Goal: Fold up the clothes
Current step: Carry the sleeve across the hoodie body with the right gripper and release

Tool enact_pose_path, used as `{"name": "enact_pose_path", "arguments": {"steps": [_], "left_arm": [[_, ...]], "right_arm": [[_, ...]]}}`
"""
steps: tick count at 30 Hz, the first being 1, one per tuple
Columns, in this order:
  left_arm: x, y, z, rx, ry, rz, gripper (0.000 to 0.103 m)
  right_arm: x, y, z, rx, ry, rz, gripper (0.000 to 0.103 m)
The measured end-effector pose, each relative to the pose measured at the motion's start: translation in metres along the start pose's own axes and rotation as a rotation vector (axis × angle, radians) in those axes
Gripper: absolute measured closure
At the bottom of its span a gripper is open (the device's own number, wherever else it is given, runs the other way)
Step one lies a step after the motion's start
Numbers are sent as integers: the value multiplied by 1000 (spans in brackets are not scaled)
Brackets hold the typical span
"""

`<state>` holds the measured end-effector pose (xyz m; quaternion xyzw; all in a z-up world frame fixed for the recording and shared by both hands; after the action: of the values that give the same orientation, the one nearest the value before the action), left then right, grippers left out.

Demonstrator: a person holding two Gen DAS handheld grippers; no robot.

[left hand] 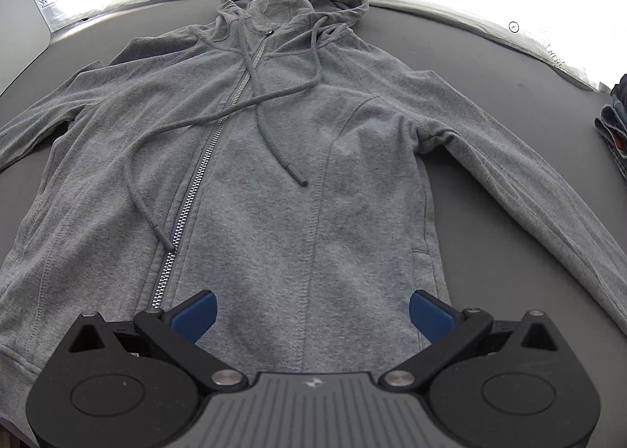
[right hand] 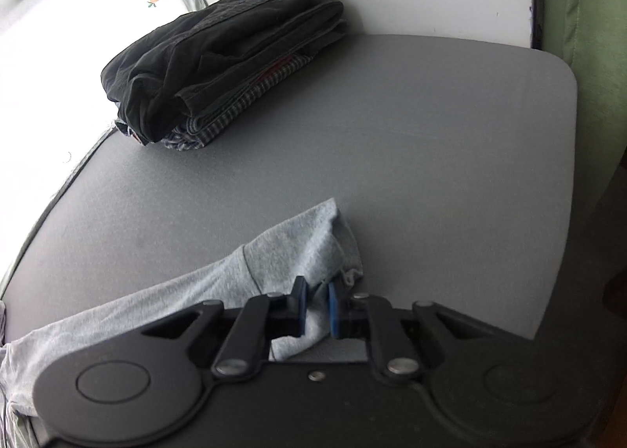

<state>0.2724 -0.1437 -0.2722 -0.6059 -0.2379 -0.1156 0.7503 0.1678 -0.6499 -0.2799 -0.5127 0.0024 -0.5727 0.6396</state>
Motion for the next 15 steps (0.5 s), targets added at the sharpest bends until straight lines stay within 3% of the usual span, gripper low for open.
{"name": "enact_pose_path", "arguments": {"steps": [9,15], "left_arm": [[2,-19,54,50,-6,-64,0],[13,-7,129,54,-81,-78,0]], "right_arm": [[34,-17,114,235,-146,-93,96],[27,-28,246,400,-269,-161,96]]}}
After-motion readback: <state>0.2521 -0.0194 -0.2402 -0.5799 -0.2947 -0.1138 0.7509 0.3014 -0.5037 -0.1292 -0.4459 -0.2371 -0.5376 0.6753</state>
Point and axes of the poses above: each gripper's, at about its wrist camera, not at the fingertips, and y roughly the way its jaws point, z to its left, x to its top, the point moved 7 cm from there along y, roughly the way its jaws point, and after that the axes turned 13 degrees about x, right-handed, at the moved point
